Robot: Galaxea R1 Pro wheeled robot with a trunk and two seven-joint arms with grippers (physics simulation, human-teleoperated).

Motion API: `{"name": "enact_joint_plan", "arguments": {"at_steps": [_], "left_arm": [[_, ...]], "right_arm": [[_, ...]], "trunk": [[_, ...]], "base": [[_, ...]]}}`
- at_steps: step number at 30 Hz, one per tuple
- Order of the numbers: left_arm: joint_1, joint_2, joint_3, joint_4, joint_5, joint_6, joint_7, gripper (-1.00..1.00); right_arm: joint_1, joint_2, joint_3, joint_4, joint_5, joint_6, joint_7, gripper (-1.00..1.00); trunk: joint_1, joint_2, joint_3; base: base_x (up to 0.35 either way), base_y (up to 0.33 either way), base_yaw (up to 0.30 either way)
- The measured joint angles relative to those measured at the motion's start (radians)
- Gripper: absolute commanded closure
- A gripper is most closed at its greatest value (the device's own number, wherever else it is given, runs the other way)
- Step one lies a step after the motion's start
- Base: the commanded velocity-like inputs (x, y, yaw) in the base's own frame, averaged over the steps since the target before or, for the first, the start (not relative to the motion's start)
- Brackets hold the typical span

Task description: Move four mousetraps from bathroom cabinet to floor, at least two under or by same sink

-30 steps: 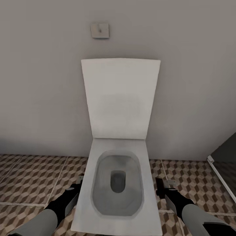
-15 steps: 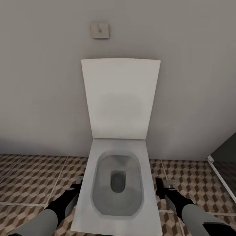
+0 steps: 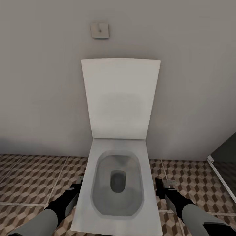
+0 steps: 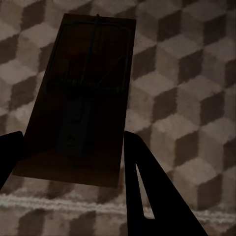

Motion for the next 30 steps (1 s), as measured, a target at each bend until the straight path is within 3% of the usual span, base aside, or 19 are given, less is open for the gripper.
{"name": "enact_joint_plan", "arguments": {"at_steps": [12,15,20,30], "left_arm": [[0.0,0.002,0.0,0.003,0.0,0.004,-0.001,1.0],[0.0,0.017,0.0,0.012,0.0,0.006,-0.003,1.0],[0.001,0.067,0.0,0.023,0.006,0.003,-0.038,1.0],[0.001,0.078,-0.004,0.115,0.006,-0.01,-0.085,1.0]], "right_arm": [[0.0,-0.002,0.002,0.0,0.0,-0.005,-0.006,1.0],[0.0,-0.005,0.002,0.003,-0.001,-0.02,-0.011,1.0],[0.0,-0.038,0.0,0.019,-0.006,-0.079,-0.016,1.0],[0.0,-0.048,-0.002,0.075,-0.009,-0.105,-0.016,1.0]], "trunk": [[0.0,0.0,0.0],[0.0,0.0,0.0],[0.0,0.0,0.0],[0.0,0.0,0.0]], "base": [[0.0,0.0,0.0],[0.0,0.0,0.0],[0.0,0.0,0.0],[0.0,0.0,0.0]]}}
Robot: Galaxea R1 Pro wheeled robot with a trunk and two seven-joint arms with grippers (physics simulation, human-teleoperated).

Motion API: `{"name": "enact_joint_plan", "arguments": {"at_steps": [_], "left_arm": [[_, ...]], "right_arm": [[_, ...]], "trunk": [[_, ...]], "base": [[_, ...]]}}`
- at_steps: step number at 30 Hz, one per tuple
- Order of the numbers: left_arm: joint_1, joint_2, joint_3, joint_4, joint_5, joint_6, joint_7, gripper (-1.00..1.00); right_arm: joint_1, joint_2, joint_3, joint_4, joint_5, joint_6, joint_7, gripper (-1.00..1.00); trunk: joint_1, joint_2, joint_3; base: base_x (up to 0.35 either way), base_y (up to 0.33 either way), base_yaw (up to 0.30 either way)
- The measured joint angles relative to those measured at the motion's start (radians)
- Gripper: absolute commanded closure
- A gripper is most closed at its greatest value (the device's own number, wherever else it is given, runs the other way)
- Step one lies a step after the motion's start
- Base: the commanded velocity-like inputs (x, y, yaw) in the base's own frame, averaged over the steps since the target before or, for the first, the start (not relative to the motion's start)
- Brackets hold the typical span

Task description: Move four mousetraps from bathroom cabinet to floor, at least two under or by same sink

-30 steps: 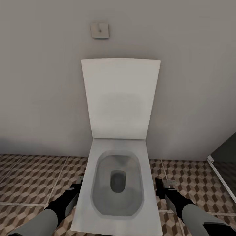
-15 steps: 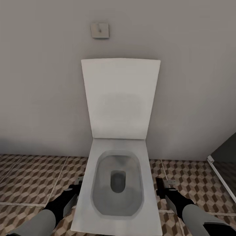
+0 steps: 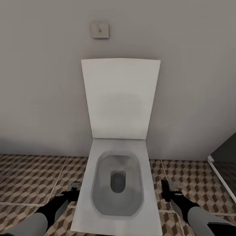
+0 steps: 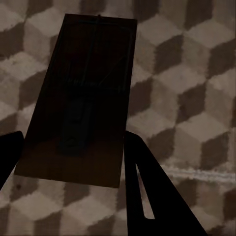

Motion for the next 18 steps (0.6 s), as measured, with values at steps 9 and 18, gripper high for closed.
{"name": "enact_joint_plan", "arguments": {"at_steps": [9,18], "left_arm": [[0.0,-0.011,0.0,0.053,-0.005,-0.031,-0.002,1.0],[0.0,-0.013,0.001,0.051,-0.006,-0.034,-0.002,1.0]], "right_arm": [[0.0,0.007,0.002,0.067,0.004,-0.056,0.001,1.0],[0.0,0.009,0.003,0.073,0.003,-0.059,0.003,1.0]], "trunk": [[0.0,0.0,0.0],[0.0,0.0,0.0]], "base": [[0.0,0.0,0.0],[0.0,0.0,0.0]]}}
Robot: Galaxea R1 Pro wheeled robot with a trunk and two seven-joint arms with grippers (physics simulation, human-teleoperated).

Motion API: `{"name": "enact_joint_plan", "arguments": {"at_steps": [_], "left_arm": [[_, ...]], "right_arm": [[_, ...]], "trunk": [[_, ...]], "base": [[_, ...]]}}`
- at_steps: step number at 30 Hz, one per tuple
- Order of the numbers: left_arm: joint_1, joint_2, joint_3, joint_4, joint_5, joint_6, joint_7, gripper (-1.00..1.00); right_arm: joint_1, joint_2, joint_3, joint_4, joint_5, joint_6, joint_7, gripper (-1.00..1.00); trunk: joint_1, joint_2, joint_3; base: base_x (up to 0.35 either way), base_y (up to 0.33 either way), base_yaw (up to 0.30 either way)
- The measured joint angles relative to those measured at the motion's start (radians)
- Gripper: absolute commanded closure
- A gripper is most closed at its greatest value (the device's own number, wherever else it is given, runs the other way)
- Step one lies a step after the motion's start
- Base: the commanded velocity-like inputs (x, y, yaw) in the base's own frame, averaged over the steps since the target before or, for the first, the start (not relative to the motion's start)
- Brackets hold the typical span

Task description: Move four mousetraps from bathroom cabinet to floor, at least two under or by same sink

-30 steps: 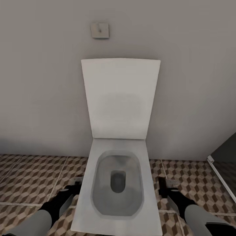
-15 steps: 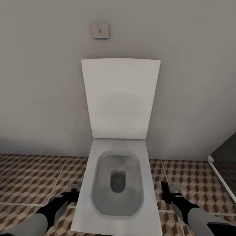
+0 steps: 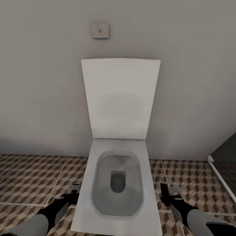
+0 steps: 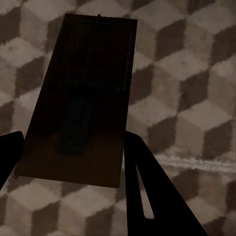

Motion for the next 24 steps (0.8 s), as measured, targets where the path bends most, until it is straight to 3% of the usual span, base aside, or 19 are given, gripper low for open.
{"name": "enact_joint_plan", "arguments": {"at_steps": [24], "left_arm": [[0.0,0.0,0.004,-0.012,0.0,0.002,0.008,1.0]], "right_arm": [[0.0,-0.002,0.0,0.03,0.002,0.009,0.011,1.0]], "trunk": [[0.0,0.0,0.0]], "base": [[0.0,0.0,0.0]]}}
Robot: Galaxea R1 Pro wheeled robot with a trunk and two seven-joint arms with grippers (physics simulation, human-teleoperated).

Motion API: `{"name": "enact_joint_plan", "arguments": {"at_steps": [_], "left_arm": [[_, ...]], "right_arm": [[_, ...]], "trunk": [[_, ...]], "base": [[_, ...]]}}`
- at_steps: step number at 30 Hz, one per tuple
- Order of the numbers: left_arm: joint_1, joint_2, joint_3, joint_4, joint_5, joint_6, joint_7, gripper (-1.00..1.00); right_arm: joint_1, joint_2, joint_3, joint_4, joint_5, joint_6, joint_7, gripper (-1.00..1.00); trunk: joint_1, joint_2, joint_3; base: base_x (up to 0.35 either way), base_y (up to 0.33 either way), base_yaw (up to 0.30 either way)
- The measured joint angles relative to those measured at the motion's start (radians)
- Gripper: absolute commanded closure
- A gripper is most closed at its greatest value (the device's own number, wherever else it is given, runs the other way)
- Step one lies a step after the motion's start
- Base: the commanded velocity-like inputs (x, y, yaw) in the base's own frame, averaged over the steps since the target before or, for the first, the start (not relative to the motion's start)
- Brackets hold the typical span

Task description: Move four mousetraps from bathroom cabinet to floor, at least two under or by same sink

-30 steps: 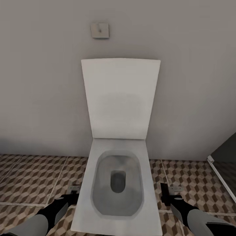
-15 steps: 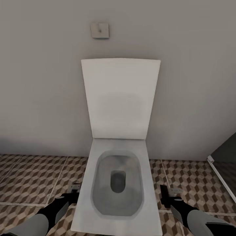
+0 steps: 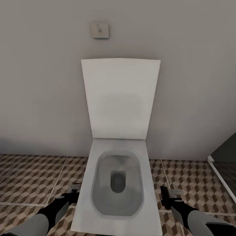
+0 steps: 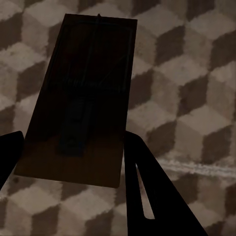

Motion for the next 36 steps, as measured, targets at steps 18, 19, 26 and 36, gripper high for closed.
{"name": "enact_joint_plan", "arguments": {"at_steps": [18,19,26,36], "left_arm": [[0.0,0.0,0.003,0.0,0.007,0.0,0.002,1.0],[0.0,0.0,0.003,0.0,0.007,0.0,0.003,1.0],[0.0,0.0,0.003,-0.001,0.007,0.0,0.003,1.0],[0.0,0.0,0.003,-0.001,0.007,0.0,0.005,1.0]], "right_arm": [[0.001,-0.003,0.0,0.0,0.0,0.0,0.0,1.0],[0.001,-0.003,0.0,0.0,0.0,0.0,0.0,1.0],[0.001,-0.001,0.0,0.0,0.0,0.0,0.0,1.0],[0.0,0.001,0.0,-0.001,0.003,-0.007,0.0,1.0]], "trunk": [[0.007,-0.004,-0.062],[0.008,-0.004,-0.066],[0.011,-0.006,-0.093],[0.012,-0.006,-0.101]], "base": [[0.0,0.0,0.0],[0.0,0.0,0.0],[0.0,0.0,0.0],[0.0,0.0,0.0]]}}
